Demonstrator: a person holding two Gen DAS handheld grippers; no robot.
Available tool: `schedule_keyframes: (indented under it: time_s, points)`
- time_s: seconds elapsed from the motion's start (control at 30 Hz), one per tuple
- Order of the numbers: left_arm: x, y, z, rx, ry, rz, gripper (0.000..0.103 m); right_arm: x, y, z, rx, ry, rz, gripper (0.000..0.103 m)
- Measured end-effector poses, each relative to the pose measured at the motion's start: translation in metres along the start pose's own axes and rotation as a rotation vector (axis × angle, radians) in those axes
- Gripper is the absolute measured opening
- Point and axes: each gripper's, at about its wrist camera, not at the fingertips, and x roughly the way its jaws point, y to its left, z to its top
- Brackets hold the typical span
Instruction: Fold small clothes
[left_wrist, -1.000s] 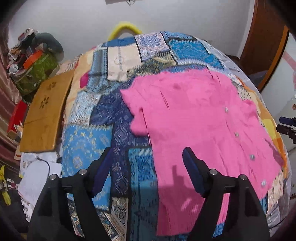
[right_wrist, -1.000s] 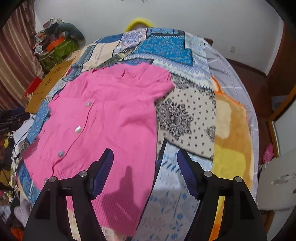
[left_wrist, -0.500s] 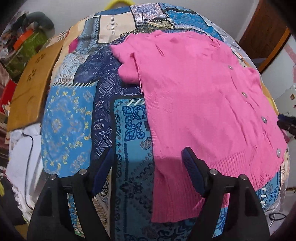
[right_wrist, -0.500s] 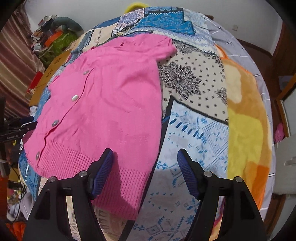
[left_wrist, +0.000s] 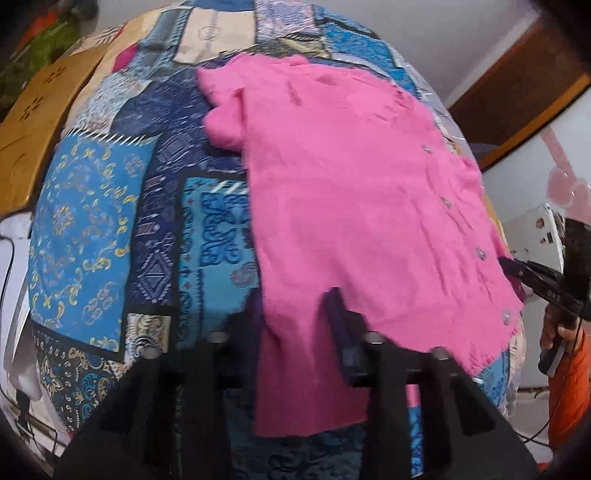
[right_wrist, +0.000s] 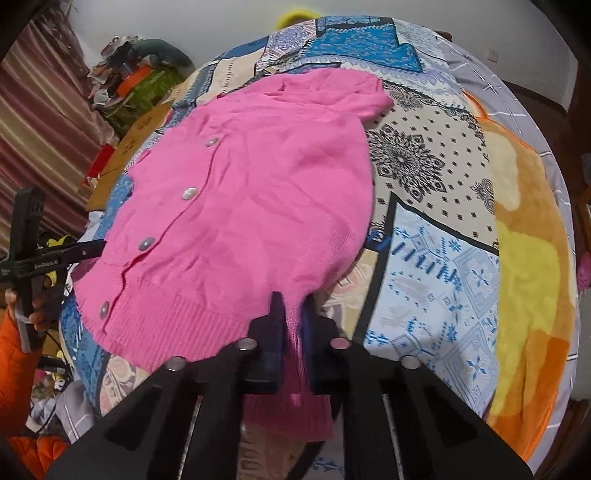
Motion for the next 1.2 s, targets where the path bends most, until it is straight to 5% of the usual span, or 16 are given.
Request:
schedule_keyframes:
  time_s: [0.1, 0.43, 0.87, 1.2]
  points:
    - [-0.001, -0.011, 0.000, 0.029, -0.007, 0.007, 0.008, -0.001, 0.006, 0.001, -0.026, -0.016, -0.014, 0.006]
    - [-0.033, -0.026, 0.027, 0.089, -0.146, 0.076, 0.006, -0.026, 0.015, 0.029, -0.089, -0.121, -0.032, 0.005]
    - [-0.090, -0.031, 0.112, 0.090, -0.371, 0.170, 0.006, -0.065, 0.024, 0.108, -0.131, -0.312, -0.070, 0.005]
    - [-0.055, -0.015, 0.188, 0.051, -0.373, 0.256, 0.006, -0.031, 0.002, 0.185, -0.080, -0.316, -0.108, 0.005]
